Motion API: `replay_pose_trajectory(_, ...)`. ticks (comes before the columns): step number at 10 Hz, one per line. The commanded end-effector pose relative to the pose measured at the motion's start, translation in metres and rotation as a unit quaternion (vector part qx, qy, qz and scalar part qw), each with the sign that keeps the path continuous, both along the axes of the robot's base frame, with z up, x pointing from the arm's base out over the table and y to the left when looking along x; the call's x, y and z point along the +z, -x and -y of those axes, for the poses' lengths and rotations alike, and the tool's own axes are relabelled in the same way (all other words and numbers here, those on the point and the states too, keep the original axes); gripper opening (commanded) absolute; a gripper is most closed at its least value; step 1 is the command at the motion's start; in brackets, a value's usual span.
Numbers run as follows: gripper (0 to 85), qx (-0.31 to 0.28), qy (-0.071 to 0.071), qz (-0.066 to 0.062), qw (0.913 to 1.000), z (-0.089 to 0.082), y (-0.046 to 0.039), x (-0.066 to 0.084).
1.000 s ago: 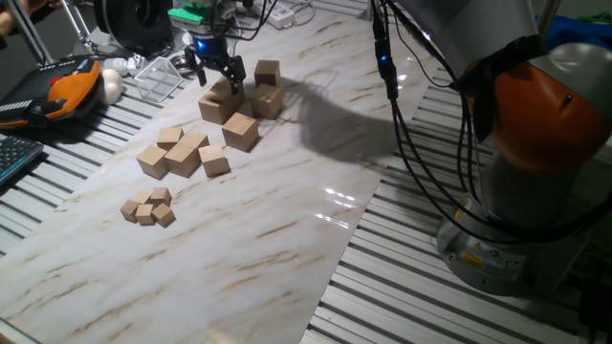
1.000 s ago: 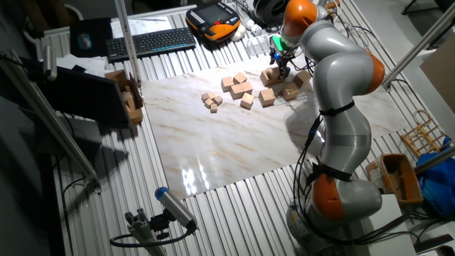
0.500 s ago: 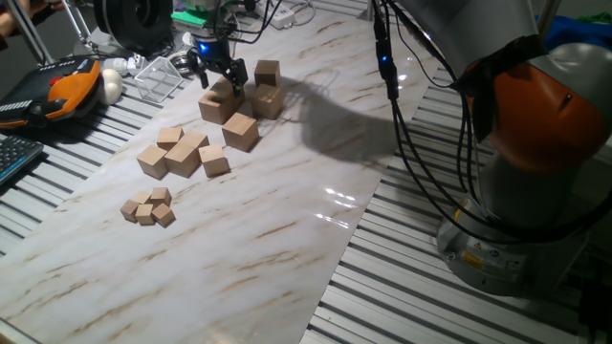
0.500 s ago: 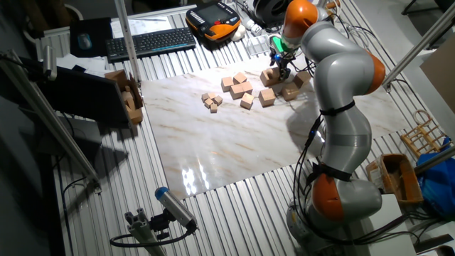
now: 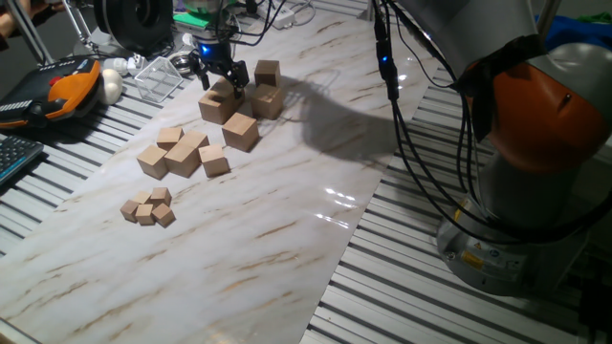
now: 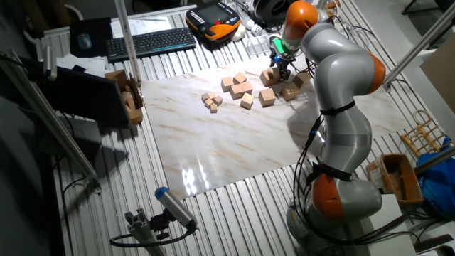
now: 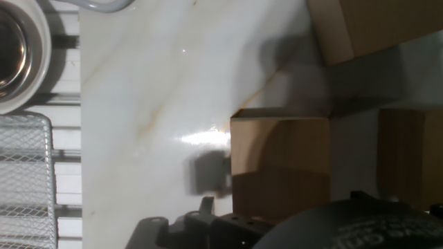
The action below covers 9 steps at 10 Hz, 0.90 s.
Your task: Stack the blocks into a pyramid shape
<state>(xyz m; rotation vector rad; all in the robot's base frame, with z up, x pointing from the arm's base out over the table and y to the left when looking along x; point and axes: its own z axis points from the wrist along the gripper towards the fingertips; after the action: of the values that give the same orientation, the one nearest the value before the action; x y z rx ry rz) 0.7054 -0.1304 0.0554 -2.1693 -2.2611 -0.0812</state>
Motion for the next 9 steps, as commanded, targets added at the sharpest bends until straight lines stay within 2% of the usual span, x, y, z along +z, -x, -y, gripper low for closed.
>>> replay_pose_trajectory(1,85.0,-0.001,0.002,-0.001,1.0000,-0.0004,0.0000,-0.0001)
replay_pose_trajectory(9,85.0,0.001,0.012,-0.008,0.9999,-0.0017,-0.0017,-0.0023)
